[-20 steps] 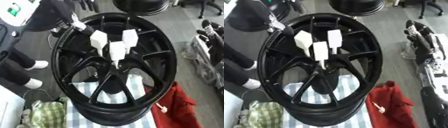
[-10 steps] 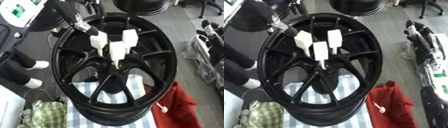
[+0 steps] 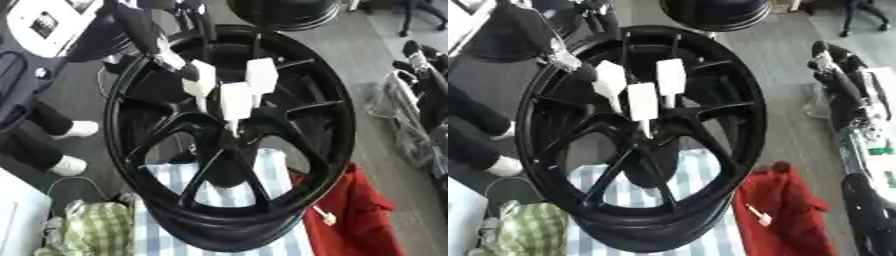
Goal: Pull the pin out of the wheel hub.
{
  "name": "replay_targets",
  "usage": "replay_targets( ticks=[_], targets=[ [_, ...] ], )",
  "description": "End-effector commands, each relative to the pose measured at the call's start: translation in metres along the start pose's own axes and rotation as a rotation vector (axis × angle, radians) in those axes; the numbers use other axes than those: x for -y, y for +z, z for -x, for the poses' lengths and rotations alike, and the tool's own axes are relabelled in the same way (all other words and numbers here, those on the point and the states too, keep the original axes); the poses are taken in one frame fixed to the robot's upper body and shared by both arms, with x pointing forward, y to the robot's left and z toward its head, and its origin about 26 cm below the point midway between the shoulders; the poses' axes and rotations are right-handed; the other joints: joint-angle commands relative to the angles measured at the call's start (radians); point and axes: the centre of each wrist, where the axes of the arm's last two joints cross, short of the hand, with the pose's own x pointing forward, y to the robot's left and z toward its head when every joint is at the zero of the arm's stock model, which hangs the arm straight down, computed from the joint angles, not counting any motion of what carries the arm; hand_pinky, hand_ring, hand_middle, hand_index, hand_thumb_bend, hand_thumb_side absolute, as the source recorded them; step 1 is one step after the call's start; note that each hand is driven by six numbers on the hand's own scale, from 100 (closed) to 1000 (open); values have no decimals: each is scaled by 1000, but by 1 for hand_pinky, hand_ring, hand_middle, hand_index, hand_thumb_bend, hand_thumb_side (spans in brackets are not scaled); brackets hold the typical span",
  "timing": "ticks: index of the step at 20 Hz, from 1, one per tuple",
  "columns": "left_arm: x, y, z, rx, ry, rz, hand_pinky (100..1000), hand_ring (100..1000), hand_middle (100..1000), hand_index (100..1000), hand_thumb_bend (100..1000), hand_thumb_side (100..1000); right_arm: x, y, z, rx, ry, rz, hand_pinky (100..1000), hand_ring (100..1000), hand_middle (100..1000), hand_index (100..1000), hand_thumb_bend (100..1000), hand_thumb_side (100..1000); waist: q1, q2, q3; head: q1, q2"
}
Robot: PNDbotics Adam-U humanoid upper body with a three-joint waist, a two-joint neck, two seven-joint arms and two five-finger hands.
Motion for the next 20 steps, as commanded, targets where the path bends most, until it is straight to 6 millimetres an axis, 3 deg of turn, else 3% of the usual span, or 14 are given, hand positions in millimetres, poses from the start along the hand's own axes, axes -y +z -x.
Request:
replay_targets(
  ticks=[1, 16, 20],
  targets=[
    [-6, 1, -3, -9, -45, -3, 820, 835, 760, 790, 616, 438, 2, -5, -9, 24, 15, -6, 920, 776, 795, 773, 286, 389, -3, -12, -2, 5, 6],
    [8, -11, 10, -43, -57, 35, 811, 829, 764, 786, 584, 416, 0, -6, -10, 28, 4, -11, 921, 776, 795, 775, 288, 389, -7, -5, -8, 14, 6],
    [11, -13, 13, -53, -60, 41, 803, 822, 757, 781, 530, 387, -1, -6, -10, 29, 1, -14, 921, 776, 796, 775, 289, 389, -8, -3, -10, 13, 6]
  ],
)
